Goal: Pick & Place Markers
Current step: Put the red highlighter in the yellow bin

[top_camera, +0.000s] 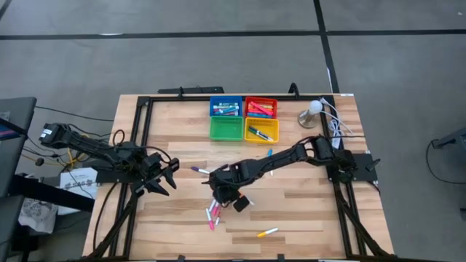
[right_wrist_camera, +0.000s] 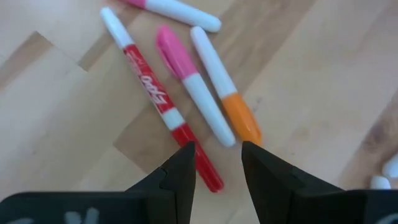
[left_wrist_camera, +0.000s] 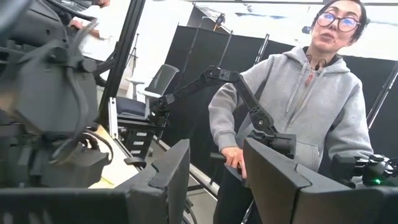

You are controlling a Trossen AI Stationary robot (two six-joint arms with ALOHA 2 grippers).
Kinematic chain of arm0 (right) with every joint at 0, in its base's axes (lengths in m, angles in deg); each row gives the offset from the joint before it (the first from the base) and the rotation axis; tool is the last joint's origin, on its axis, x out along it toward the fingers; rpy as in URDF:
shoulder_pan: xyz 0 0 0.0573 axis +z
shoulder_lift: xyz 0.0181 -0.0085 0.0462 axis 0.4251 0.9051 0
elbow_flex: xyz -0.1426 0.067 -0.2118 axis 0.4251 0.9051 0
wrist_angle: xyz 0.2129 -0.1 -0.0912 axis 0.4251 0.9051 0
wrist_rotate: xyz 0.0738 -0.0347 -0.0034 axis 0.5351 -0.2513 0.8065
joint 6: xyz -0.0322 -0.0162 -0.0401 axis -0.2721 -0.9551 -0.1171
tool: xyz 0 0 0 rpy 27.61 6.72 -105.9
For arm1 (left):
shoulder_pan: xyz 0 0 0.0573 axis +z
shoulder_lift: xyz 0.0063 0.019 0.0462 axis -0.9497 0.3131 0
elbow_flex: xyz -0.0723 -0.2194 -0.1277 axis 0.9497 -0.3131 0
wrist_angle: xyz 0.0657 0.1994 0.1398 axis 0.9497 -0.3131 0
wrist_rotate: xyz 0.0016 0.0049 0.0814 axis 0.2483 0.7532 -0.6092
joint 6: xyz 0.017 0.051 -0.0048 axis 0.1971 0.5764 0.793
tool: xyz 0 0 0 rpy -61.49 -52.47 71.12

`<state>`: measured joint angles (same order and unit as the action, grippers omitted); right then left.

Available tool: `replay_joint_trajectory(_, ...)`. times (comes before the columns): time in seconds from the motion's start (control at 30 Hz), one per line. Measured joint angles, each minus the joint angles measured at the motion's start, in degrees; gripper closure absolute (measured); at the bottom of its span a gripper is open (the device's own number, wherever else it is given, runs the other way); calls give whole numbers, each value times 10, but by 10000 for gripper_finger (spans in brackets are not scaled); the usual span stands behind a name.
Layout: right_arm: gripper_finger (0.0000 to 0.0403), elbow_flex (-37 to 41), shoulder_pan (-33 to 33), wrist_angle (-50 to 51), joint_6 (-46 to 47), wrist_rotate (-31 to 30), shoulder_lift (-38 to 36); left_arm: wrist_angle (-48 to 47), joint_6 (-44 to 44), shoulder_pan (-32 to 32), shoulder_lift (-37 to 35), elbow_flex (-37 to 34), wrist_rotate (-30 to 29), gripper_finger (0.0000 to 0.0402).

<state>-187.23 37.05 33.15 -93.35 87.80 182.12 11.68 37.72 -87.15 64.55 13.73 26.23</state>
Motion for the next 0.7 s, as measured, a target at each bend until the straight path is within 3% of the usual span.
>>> replay_joint_trajectory(0.7,282,-3,6,12,14,29,50,3,0,0,3,0,0,251)
